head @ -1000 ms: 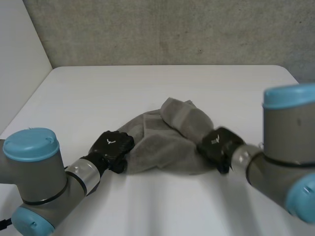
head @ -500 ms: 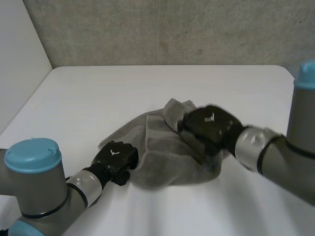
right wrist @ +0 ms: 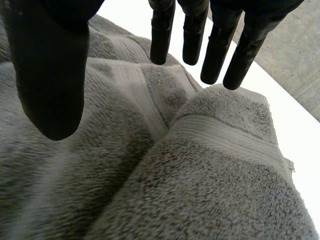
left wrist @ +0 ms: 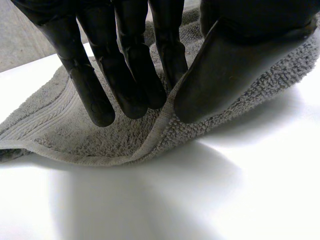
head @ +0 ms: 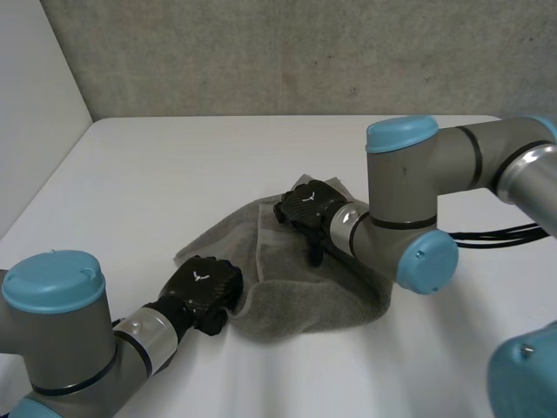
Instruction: Fold the towel.
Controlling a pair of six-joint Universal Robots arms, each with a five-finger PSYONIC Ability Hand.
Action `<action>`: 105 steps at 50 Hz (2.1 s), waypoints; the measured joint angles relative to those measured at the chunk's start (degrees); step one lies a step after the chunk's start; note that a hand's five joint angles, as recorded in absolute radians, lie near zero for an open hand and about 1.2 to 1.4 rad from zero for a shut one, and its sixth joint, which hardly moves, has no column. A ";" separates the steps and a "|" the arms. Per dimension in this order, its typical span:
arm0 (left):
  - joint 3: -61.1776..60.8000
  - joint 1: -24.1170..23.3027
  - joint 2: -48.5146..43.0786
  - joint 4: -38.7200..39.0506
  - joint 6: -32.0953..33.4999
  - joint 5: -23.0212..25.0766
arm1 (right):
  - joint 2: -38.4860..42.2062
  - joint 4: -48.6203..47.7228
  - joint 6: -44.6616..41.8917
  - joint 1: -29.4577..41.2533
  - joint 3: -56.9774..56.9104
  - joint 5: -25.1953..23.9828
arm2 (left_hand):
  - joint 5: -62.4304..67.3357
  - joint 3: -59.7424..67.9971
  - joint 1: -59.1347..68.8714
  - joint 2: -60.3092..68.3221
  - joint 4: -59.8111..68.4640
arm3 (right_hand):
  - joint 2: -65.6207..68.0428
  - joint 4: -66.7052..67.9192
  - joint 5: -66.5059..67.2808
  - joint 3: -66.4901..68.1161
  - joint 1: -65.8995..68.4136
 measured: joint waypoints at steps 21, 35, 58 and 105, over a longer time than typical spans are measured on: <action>-0.85 0.09 1.00 0.13 0.00 0.00 | 3.73 1.22 -11.67 -4.29 -2.73 11.84 | 0.00 0.00 0.00 0.00 0.00 | 52.70 54.54 52.13 51.66 51.88; -0.98 0.06 1.04 0.08 0.00 -0.01 | -21.35 -0.56 -15.34 -20.34 35.10 9.44 | 0.01 0.00 0.04 0.00 -0.01 | 52.70 54.59 52.18 52.60 51.89; -0.90 -0.53 1.23 0.25 -0.19 0.06 | -46.81 -9.17 -8.48 -28.55 61.73 -11.48 | -36.92 -36.11 -35.93 -37.10 -36.94 | -4.17 -5.44 -6.77 -5.62 -4.86; 4.52 -3.79 -4.75 1.46 -0.71 2.58 | -27.99 -12.07 -34.21 -14.84 45.92 -11.25 | -33.12 -33.83 -31.97 -34.35 -34.79 | 47.91 48.73 48.34 48.56 49.23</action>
